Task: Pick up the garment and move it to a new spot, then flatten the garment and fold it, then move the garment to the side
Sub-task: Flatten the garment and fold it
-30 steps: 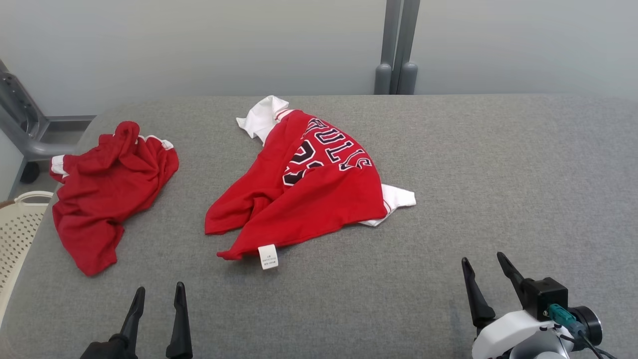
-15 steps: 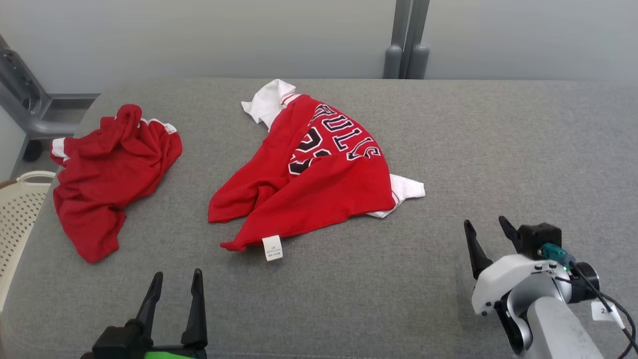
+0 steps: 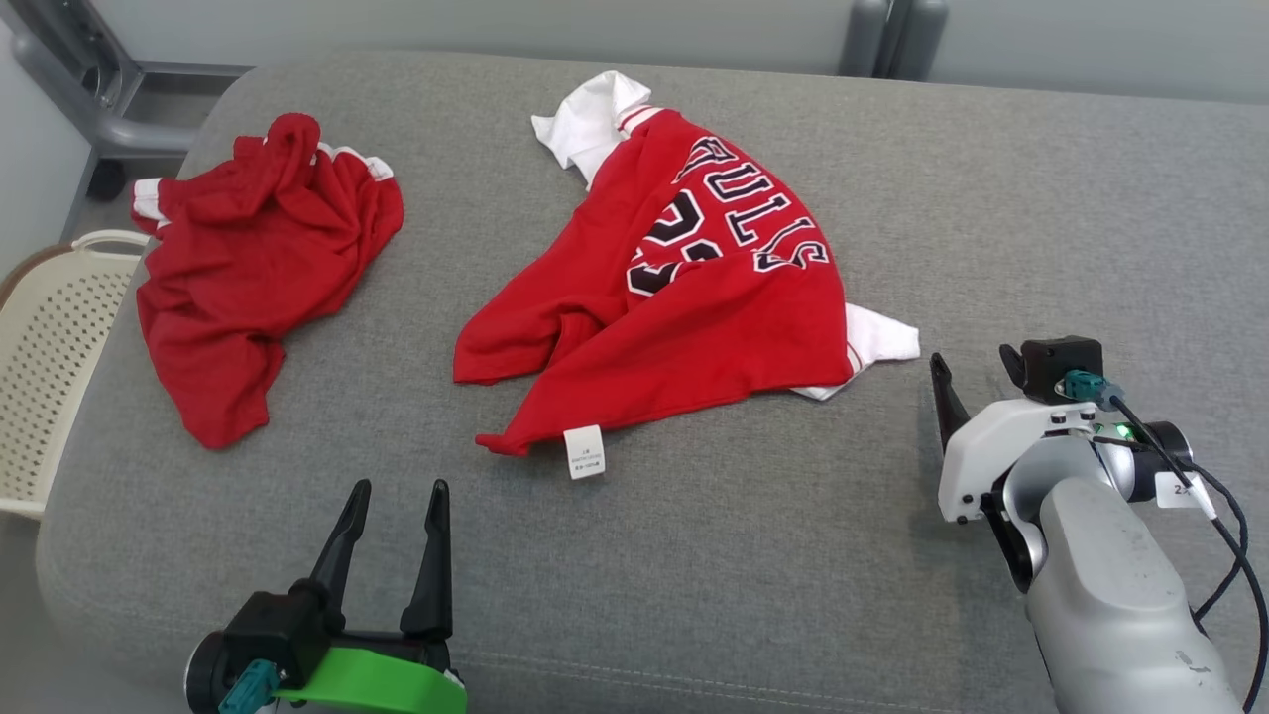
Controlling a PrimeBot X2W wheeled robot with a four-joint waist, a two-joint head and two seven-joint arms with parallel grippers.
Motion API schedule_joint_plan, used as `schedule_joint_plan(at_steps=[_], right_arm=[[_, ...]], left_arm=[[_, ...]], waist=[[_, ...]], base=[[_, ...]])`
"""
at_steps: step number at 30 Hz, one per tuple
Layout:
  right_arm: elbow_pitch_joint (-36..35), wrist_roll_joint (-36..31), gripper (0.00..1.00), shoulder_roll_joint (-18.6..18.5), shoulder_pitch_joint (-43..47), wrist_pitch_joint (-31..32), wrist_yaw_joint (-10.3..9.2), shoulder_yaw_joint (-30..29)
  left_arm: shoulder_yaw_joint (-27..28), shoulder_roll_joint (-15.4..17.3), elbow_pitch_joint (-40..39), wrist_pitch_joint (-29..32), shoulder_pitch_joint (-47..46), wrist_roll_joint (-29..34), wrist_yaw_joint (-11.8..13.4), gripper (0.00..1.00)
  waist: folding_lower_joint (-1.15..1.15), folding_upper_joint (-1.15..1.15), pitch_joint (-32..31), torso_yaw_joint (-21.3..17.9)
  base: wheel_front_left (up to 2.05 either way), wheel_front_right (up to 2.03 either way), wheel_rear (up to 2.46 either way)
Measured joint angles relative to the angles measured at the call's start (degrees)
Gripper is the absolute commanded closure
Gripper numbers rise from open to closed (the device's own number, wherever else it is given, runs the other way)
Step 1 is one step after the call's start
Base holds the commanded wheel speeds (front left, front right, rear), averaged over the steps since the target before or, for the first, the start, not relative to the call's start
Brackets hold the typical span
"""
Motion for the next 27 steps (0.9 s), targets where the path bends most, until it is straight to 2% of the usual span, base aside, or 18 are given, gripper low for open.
schedule_joint_plan(at_steps=[6,12,27], right_arm=[[6.2,-4.46,0.0,-0.09,-3.74,0.93,0.0,-2.52],[9.0,-6.55,0.0,-0.16,-6.15,-0.91,0.0,-5.33],[15.24,-2.8,0.0,-0.01,-12.15,-6.23,0.0,-4.89]], left_arm=[[-1.14,0.0,0.24,0.0,-1.26,-0.46,-0.02,0.0],[-1.74,0.0,0.14,0.0,-2.08,-1.08,0.07,0.0],[-2.47,0.0,0.8,0.0,-2.87,-1.78,0.8,0.0]], waist=[[0.0,0.0,2.35,2.46],[0.0,0.0,4.38,4.32],[0.0,0.0,4.58,5.89]], base=[[0.0,0.0,0.0],[0.0,0.0,0.0],[0.0,0.0,0.0]])
